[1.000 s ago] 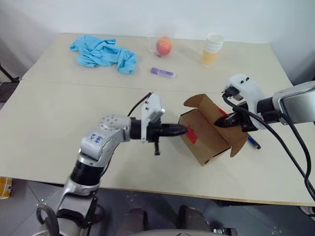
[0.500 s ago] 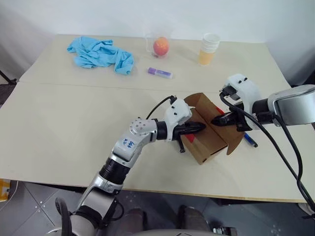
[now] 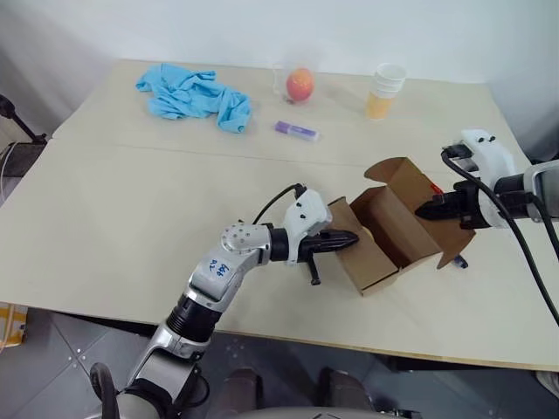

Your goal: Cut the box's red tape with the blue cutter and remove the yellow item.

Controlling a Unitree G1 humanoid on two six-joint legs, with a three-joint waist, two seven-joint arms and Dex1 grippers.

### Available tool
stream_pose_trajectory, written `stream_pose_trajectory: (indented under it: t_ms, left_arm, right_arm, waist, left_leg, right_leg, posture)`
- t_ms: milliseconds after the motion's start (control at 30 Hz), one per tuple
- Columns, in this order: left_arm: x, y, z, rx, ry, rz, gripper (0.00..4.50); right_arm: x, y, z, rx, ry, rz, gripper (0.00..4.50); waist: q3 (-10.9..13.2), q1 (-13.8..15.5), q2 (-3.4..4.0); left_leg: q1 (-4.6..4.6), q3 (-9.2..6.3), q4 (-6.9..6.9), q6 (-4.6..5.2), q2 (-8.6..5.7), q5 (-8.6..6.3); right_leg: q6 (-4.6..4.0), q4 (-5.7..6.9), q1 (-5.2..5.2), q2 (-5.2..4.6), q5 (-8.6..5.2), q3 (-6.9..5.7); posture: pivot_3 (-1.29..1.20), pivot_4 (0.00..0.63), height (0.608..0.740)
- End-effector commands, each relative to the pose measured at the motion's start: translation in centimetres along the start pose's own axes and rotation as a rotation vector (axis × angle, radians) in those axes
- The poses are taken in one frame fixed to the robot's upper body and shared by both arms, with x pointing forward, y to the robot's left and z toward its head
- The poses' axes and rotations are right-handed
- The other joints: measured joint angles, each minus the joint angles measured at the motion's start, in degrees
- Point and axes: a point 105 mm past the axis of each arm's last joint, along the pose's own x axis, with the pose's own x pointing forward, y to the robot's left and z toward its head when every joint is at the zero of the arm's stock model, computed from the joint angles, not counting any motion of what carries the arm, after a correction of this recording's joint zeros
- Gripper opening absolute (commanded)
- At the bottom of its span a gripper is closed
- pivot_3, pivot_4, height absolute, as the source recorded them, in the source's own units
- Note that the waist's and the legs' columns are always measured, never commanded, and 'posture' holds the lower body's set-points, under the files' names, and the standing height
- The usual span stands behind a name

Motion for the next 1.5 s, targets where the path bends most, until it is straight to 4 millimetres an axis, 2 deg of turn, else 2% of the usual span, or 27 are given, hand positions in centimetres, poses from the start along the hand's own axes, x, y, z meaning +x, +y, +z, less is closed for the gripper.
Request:
stream_pose_trajectory:
  t_ms: [33, 300, 500, 700, 767, 800, 833, 900, 1033, 1100, 1167, 1267, 1300, 1333, 1433, 1500]
  left_arm:
    - [-1.2, 0.7, -4.2, -0.128, 0.124, 0.068, 0.0]
    - [-3.8, 1.8, -3.9, -0.104, 0.121, 0.119, 0.0]
    - [-3.9, 2.4, -2.9, -0.09, 0.09, 0.146, 0.0]
    - [-5.3, 2.1, -4.4, -0.124, 0.163, 0.152, 0.0]
    - [-5.8, 2.4, -4.3, -0.132, 0.162, 0.17, 0.0]
    - [-6.1, 2.7, -4.0, -0.149, 0.146, 0.191, 0.39]
    - [-6.4, 3.0, -3.7, -0.161, 0.134, 0.205, 0.6]
    - [-7.3, 3.5, -2.9, -0.171, 0.111, 0.224, 1.2]
    - [-10.7, 3.7, -2.2, -0.184, 0.113, 0.225, 2.46]
    - [-13.0, 3.6, -2.3, -0.176, 0.142, 0.221, 3.06]
    - [-15.5, 3.4, -2.2, -0.16, 0.16, 0.206, 3.66]
    - [-19.8, 3.3, -2.1, -0.151, 0.155, 0.245, 4.49]
    - [-20.6, 3.3, -2.2, -0.148, 0.157, 0.26, 4.49]
    - [-22.5, 3.2, -2.3, -0.157, 0.151, 0.292, 4.49]
    - [-28.2, 1.8, -2.4, -0.154, 0.107, 0.382, 4.49]
    - [-30.5, 0.8, -2.9, -0.192, 0.122, 0.435, 4.49]
  right_arm:
    - [-1.6, -0.8, 0.4, 0.011, -0.036, -0.029, 0.03]
    - [-0.4, -0.4, -1.1, 0.024, -0.017, -0.004, 0.03]
    - [0.5, 0.7, -2.0, 0.055, -0.033, 0.029, 0.03]
    - [1.9, 1.4, -2.9, 0.108, -0.08, 0.047, 0.03]
    - [2.1, 2.0, -2.7, 0.118, -0.118, 0.08, 0.44]
    - [1.9, 2.6, -2.6, 0.118, -0.144, 0.112, 0.69]
    - [1.8, 2.9, -2.5, 0.117, -0.162, 0.134, 1.02]
    - [1.1, 2.6, -2.6, 0.111, -0.194, 0.141, 1.72]
    - [-1.3, 2.4, -2.8, -0.043, -0.29, 0.205, 3.12]
    - [-2.8, 1.5, -2.3, -0.164, -0.425, 0.205, 3.82]
    - [-4.2, 0.3, -2.6, -0.251, -0.528, 0.239, 4.47]
    - [-6.6, -1.9, -3.3, -0.425, -0.68, 0.253, 4.5]
    - [-7.0, -2.2, -3.4, -0.462, -0.715, 0.252, 4.5]
    - [-7.3, -2.2, -3.9, -0.502, -0.708, 0.294, 4.5]
    - [-7.5, -0.9, -6.3, -0.689, -0.627, 0.474, 4.5]
    - [-7.4, 0.0, -6.4, -0.745, -0.661, 0.52, 4.5]
  waist:
    - [0.0, 0.14, 0.0]
    - [0.0, -0.14, 0.0]
    - [0.0, -0.38, 0.0]
    - [0.01, -0.82, -0.01]
    - [0.01, -0.91, -0.01]
    - [0.02, -0.94, -0.01]
    - [0.02, -0.95, -0.01]
    - [0.02, -0.89, -0.02]
    - [0.04, -0.86, -0.05]
    - [0.04, -0.89, -0.05]
    - [0.04, -1.04, -0.04]
    - [0.08, -1.19, -0.12]
    - [0.08, -1.34, -0.11]
    - [0.09, -1.52, -0.1]
    - [0.12, -2.59, -0.04]
    - [0.16, -3.16, -0.1]
  left_leg:
    - [0.0, 0.01, 0.0, 0.01, 0.0, 0.0]
    - [0.0, 0.08, 0.01, 0.03, 0.04, 0.04]
    - [-0.01, 0.08, 0.04, 0.03, 0.03, 0.09]
    - [-0.14, 0.09, -0.02, 0.04, 0.03, 0.08]
    - [-0.14, 0.11, -0.06, 0.04, 0.04, 0.08]
    - [-0.14, 0.12, -0.07, 0.04, 0.04, 0.08]
    - [-0.15, 0.13, -0.07, 0.04, 0.05, 0.08]
    - [-0.15, 0.13, -0.07, 0.04, 0.06, 0.08]
    - [-0.19, 0.12, -0.06, 0.04, 0.05, 0.08]
    - [-0.15, 0.15, -0.11, 0.04, 0.07, 0.08]
    - [-0.1, 0.19, -0.18, 0.03, 0.09, 0.07]
    - [-0.03, 0.28, -0.19, 0.01, 0.12, 0.04]
    - [-0.04, 0.29, -0.19, 0.01, 0.11, 0.04]
    - [-0.02, 0.3, -0.17, 0.01, 0.11, 0.04]
    - [0.05, 0.3, -0.21, -0.02, 0.18, 0.04]
    - [0.23, 0.36, -0.31, -0.1, 0.28, 0.01]
  right_leg:
    - [-0.01, -0.01, 0.0, 0.0, 0.03, 0.0]
    - [-0.01, -0.02, -0.01, 0.01, 0.1, 0.01]
    - [0.02, 0.01, -0.02, 0.01, 0.15, 0.01]
    - [0.03, -0.04, -0.16, 0.02, 0.16, 0.0]
    - [0.03, -0.06, -0.16, 0.04, 0.15, 0.0]
    - [0.03, -0.06, -0.19, 0.04, 0.15, 0.0]
    - [0.03, -0.06, -0.2, 0.04, 0.15, 0.0]
    - [0.03, -0.05, -0.2, 0.04, 0.15, 0.0]
    - [0.04, -0.08, -0.2, 0.05, 0.16, -0.01]
    - [0.04, -0.09, -0.21, 0.07, 0.15, 0.02]
    - [0.03, -0.11, -0.2, 0.15, 0.15, 0.09]
    - [0.04, -0.13, -0.19, 0.19, 0.15, 0.14]
    - [0.05, -0.13, -0.2, 0.19, 0.16, 0.17]
    - [0.05, -0.1, -0.19, 0.18, 0.16, 0.2]
    - [0.05, -0.05, -0.19, 0.2, 0.16, 0.23]
    - [-0.03, -0.02, -0.17, 0.25, 0.11, 0.24]
  posture:
    - [0.0, 0.15, 0.74]
    - [0.0, 0.15, 0.74]
    - [0.0, 0.15, 0.74]
    - [0.0, 0.15, 0.74]
    - [0.0, 0.15, 0.74]
    - [0.0, 0.15, 0.74]
    - [0.0, 0.15, 0.74]
    - [0.0, 0.15, 0.74]
    - [0.0, 0.15, 0.74]
    - [0.0, 0.15, 0.74]
    - [0.0, 0.15, 0.74]
    - [0.0, 0.15, 0.74]
    - [0.0, 0.15, 0.74]
    - [0.0, 0.15, 0.74]
    - [0.0, 0.15, 0.74]
    - [0.0, 0.15, 0.74]
